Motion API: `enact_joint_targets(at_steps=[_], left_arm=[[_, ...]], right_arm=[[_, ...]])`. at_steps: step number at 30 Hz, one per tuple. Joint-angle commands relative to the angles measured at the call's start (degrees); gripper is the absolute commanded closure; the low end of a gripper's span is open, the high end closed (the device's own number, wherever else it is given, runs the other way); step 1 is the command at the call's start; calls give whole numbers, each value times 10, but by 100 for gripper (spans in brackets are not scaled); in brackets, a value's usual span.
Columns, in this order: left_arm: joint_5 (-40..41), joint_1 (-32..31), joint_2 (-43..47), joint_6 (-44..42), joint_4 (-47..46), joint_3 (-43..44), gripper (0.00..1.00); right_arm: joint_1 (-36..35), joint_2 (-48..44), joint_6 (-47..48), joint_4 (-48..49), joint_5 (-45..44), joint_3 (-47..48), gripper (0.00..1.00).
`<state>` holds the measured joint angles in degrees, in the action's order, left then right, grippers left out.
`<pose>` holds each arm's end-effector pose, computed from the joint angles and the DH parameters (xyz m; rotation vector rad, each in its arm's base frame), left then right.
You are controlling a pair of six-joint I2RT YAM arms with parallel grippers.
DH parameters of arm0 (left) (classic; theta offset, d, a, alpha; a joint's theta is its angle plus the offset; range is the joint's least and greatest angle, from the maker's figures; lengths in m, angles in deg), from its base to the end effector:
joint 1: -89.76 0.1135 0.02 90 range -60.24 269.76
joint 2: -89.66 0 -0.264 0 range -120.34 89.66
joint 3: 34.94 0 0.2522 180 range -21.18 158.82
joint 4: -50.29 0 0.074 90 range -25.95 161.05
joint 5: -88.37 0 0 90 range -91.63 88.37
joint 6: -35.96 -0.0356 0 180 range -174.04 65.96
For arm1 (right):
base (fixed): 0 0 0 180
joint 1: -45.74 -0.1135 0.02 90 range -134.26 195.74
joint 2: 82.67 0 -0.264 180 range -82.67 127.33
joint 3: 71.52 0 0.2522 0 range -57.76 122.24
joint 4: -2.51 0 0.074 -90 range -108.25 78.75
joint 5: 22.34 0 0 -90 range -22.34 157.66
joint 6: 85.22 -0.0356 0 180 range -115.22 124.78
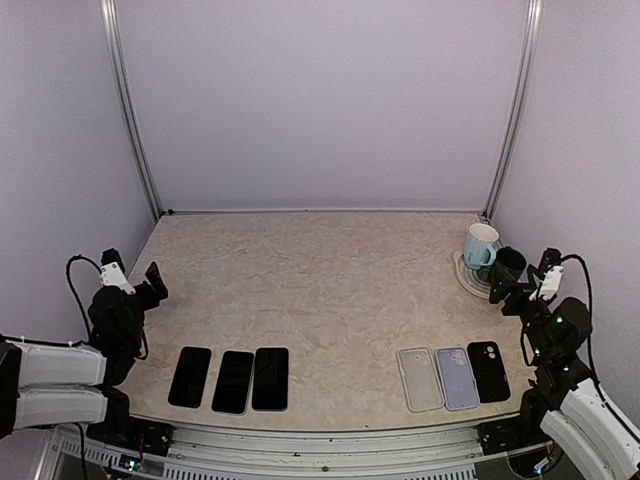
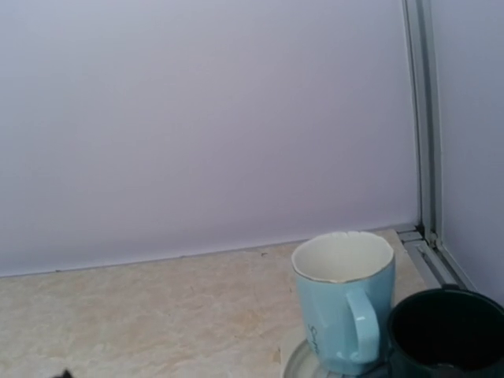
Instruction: Put the phone into the phone case
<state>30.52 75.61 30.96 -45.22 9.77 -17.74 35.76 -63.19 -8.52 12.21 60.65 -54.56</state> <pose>0.1752 -0.0246 0.1702 -0.3610 1.5452 0.1323 0.1303 0.0185 0.2041 0.1424 1.4440 0.2443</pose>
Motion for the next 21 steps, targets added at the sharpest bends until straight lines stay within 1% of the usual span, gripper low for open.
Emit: enact_joint_targets(at_steps=[1,3,4,7,8,10,11,12,15,17,18,19,20,21], left_arm=[[1,5,-12,-3,-19,7,1],[1,4,-16,-6,-8,19,1],[-13,4,-16,-9,11,32,1],[-31,-14,4,-23,126,102,1],[-36,-27,15,-19,147,121,1],[-55,-61,26,-12,156,139,1],[-65,-85,28,-8,160,148,1],[-72,-109,29,-7,166,157,1],[-47,-193,14,-6,219,207,1],[-30,-239,2,-3,275,246,1],[-29,-261,-5,1,305,264,1],[-32,-280,-15,4,337,279,1],[-30,-304,-23,10,364,290,1],[-31,-321,-28,16,389,298,1]], right_arm=[[-1,-7,-32,-5,-32,-13,1],[0,-14,-64,-14,-57,-15,1],[0,-20,-71,-18,-61,-15,1],[0,-48,-117,-39,-63,-5,1],[0,-57,-117,-33,-43,-2,1],[0,-66,-100,-9,20,5,1],[0,-61,-99,-5,48,14,2],[0,-49,-96,-8,77,30,5],[0,39,-93,-60,182,106,13],[-7,128,-100,-104,260,178,13],[-20,180,-114,-124,283,203,11],[-49,226,-117,-150,291,233,7],[-93,274,-105,-213,246,268,6],[-145,314,-98,-274,174,304,7]])
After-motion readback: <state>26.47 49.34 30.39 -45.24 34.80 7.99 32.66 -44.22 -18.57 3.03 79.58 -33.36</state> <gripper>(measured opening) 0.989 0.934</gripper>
